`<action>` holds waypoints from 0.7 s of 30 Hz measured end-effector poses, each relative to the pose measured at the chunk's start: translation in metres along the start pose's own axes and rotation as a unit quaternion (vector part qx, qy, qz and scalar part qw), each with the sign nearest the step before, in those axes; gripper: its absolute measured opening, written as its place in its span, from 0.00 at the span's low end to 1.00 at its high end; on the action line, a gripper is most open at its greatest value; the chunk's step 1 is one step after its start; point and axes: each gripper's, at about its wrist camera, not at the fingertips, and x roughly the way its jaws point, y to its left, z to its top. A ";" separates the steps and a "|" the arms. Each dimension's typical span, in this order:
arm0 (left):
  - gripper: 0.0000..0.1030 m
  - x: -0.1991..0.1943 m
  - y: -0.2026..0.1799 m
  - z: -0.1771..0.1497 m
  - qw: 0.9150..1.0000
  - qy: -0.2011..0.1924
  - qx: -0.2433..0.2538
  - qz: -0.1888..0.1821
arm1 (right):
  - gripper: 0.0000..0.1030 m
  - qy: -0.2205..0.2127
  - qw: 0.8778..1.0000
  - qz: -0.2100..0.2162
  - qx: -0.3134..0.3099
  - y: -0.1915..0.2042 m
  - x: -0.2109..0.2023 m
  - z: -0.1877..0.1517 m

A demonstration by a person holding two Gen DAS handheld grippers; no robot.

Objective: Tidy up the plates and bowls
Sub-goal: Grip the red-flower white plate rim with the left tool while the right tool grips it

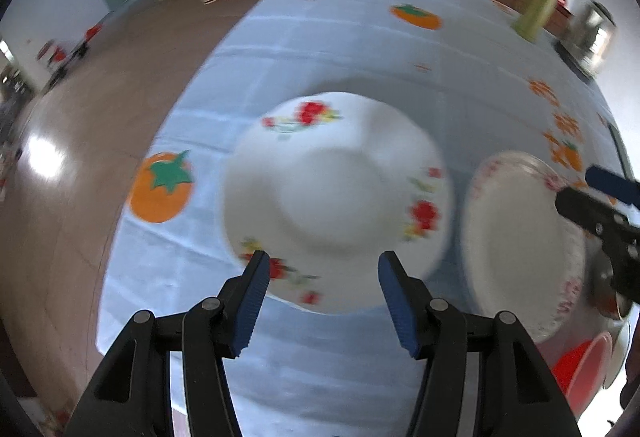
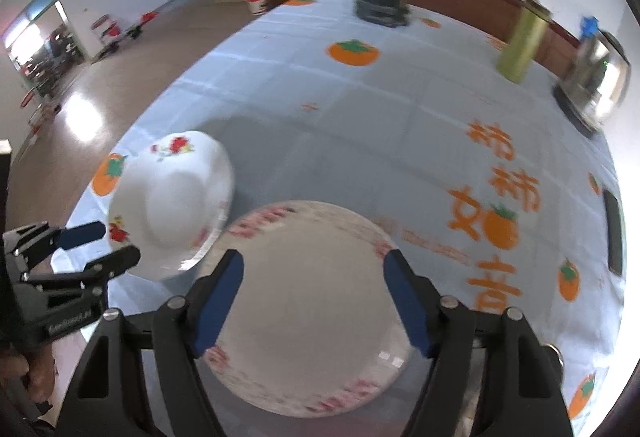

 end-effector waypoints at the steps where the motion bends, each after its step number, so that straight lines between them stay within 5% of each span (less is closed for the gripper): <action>1: 0.57 0.001 0.007 0.001 1.000 0.001 -0.007 0.003 | 0.65 0.002 1.000 0.005 -0.004 0.006 0.003 0.003; 8: 0.57 0.017 0.050 0.009 0.999 0.009 -0.045 0.022 | 0.54 0.022 0.999 0.029 -0.022 0.043 0.035 0.022; 21: 0.57 0.042 0.077 0.024 0.997 0.023 -0.076 0.013 | 0.32 0.062 0.997 0.008 -0.055 0.068 0.089 0.045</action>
